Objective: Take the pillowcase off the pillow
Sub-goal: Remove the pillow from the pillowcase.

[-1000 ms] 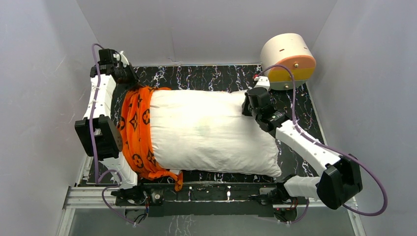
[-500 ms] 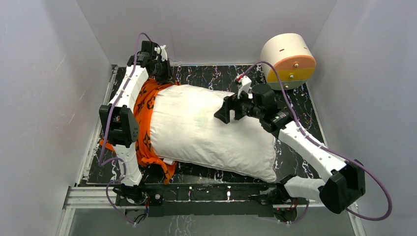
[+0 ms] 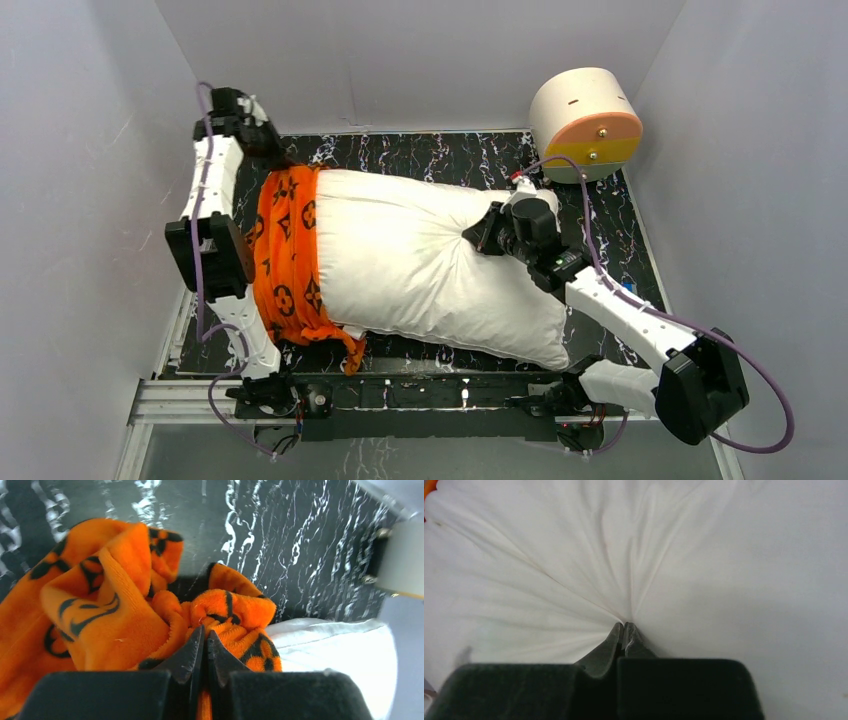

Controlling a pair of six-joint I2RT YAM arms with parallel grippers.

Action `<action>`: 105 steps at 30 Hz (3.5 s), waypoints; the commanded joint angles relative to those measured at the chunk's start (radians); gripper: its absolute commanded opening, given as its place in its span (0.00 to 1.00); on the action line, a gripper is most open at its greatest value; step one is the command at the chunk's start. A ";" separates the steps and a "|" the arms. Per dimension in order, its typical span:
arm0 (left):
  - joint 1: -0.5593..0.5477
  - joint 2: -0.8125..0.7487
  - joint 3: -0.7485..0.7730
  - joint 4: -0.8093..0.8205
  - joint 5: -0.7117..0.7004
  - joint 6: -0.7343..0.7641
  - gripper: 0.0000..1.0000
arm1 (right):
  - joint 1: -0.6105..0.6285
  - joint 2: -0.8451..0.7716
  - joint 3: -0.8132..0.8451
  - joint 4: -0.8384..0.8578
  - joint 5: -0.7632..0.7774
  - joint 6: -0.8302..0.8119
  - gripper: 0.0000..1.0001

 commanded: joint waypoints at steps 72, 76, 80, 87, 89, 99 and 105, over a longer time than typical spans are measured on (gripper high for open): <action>-0.035 -1.182 -1.266 0.228 0.104 -0.301 0.64 | 0.421 0.201 0.341 -0.105 0.295 -0.254 0.00; -0.035 -1.180 -1.277 0.233 0.070 -0.270 0.20 | 0.420 0.188 0.348 -0.156 0.300 -0.267 0.00; -0.035 -1.209 -1.245 0.181 -0.026 -0.237 0.00 | 0.417 0.146 0.314 -0.172 0.331 -0.290 0.00; -0.034 -1.271 -1.103 0.061 -0.321 -0.158 0.00 | 0.415 0.006 0.210 -0.157 0.336 -0.460 0.00; -0.035 -1.290 -1.090 0.088 -0.308 -0.129 0.00 | 0.414 -0.034 0.183 -0.152 0.276 -0.552 0.00; -0.035 -1.241 -0.986 0.137 -0.069 -0.064 0.87 | 0.414 -0.080 0.175 -0.244 0.145 -0.841 0.00; -0.035 -1.222 -0.935 0.107 -0.211 -0.046 0.98 | 0.414 -0.068 0.156 -0.278 0.090 -0.845 0.00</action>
